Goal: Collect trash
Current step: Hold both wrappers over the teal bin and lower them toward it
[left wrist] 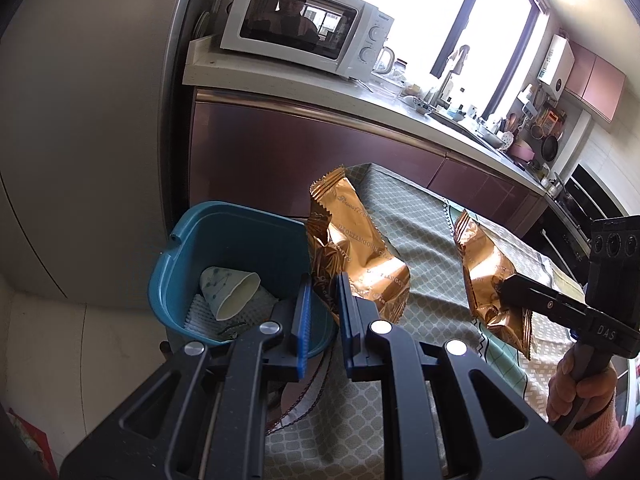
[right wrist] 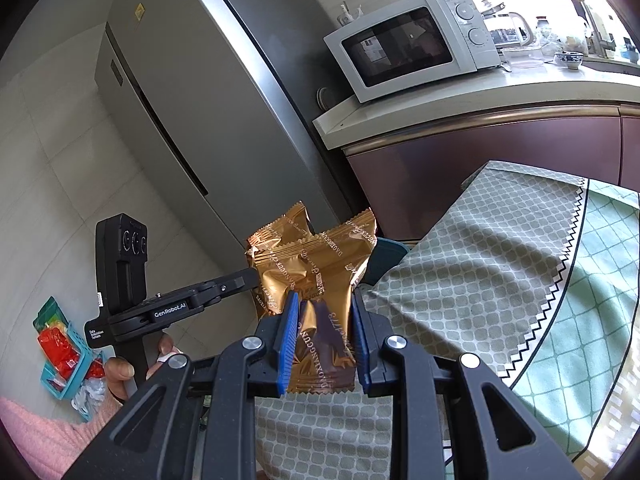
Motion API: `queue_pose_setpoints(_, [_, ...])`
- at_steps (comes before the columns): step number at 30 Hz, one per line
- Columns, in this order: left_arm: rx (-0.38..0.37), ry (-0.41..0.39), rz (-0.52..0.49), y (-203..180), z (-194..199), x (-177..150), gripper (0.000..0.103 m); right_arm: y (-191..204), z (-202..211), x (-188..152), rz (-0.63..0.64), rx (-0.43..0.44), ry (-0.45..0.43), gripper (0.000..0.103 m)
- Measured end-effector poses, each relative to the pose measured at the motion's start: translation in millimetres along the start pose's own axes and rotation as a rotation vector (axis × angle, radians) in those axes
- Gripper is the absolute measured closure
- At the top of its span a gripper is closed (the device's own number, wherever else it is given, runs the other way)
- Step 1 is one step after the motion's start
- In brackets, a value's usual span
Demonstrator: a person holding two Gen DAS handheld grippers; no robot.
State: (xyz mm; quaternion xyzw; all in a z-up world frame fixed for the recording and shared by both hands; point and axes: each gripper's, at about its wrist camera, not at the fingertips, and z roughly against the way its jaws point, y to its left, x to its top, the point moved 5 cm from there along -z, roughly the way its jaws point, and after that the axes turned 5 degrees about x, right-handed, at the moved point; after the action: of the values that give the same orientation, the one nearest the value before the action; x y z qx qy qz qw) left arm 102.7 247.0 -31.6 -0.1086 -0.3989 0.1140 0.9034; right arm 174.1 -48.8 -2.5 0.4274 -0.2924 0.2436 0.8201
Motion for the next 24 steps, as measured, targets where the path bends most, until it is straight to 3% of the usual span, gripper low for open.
queue_pose_setpoints(24, [0.034, -0.008, 0.031, 10.7, 0.3, 2.0, 0.090, 6.6, -26.0, 8.6, 0.015, 0.023, 0.038, 0.079])
